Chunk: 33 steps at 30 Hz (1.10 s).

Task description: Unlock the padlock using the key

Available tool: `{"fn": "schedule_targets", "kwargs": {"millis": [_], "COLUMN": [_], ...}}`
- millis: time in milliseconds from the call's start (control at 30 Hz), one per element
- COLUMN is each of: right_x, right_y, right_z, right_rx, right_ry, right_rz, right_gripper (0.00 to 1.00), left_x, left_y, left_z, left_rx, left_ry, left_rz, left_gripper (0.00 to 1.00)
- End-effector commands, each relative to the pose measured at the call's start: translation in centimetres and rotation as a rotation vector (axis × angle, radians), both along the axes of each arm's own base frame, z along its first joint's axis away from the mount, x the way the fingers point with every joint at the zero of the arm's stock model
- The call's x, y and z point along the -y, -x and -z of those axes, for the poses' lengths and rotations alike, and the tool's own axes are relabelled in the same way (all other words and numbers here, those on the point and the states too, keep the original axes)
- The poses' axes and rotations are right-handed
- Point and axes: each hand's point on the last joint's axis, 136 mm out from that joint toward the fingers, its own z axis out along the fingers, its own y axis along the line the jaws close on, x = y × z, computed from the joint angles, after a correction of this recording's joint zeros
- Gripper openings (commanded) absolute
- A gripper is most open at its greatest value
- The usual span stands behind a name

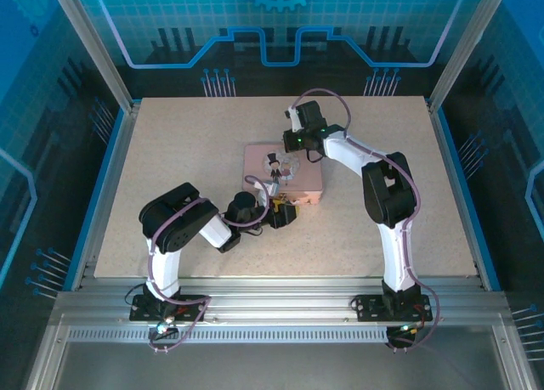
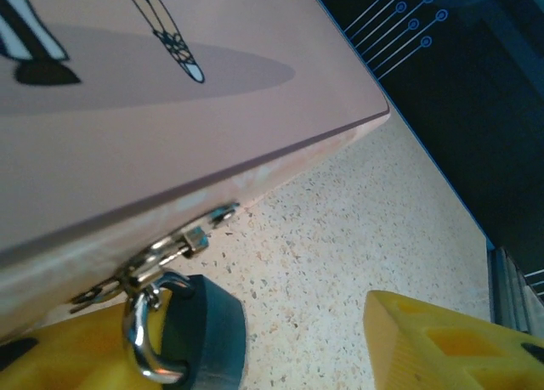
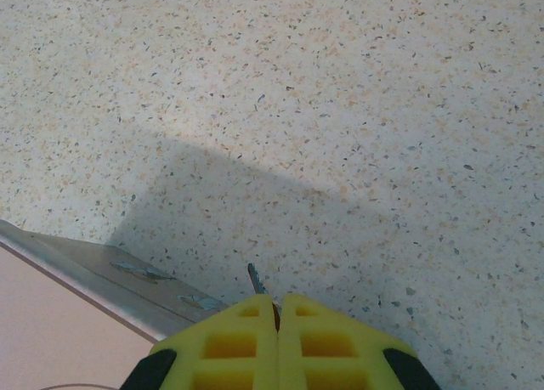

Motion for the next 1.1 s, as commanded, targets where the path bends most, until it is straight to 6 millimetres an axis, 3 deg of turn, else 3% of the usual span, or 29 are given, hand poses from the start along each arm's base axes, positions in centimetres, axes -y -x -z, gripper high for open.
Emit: {"fn": "schedule_targets", "kwargs": {"millis": [0,267,433,833,1067], "right_x": [-1.5,-1.3,-1.3,-1.5,-0.3], "right_y": [3.4,3.3,3.3,3.3,2.4], "right_z": [1.0,0.5,0.4,-0.1,-1.5], "right_rx": [-0.086,-0.073,-0.072,-0.064,-0.032], "right_ry": [0.013,0.013,0.011,-0.001,-0.014], "right_rz": [-0.067,-0.062,-0.062,-0.065,-0.039], "right_gripper": [0.0,0.0,0.0,0.0,0.0], "left_x": [-0.3,-1.2,-1.8,-2.5,-2.3], "left_y": [-1.5,-1.7,-1.7,-1.8,-1.4], "left_z": [-1.5,-1.5,-1.1,-0.8,-1.4], "left_rx": [0.05,0.024,0.004,-0.031,-0.102], "left_ry": [0.034,0.03,0.02,0.002,0.004], "left_rz": [-0.05,-0.053,-0.061,-0.052,-0.015], "left_gripper": [0.55,0.39,0.35,0.06,0.0]}}
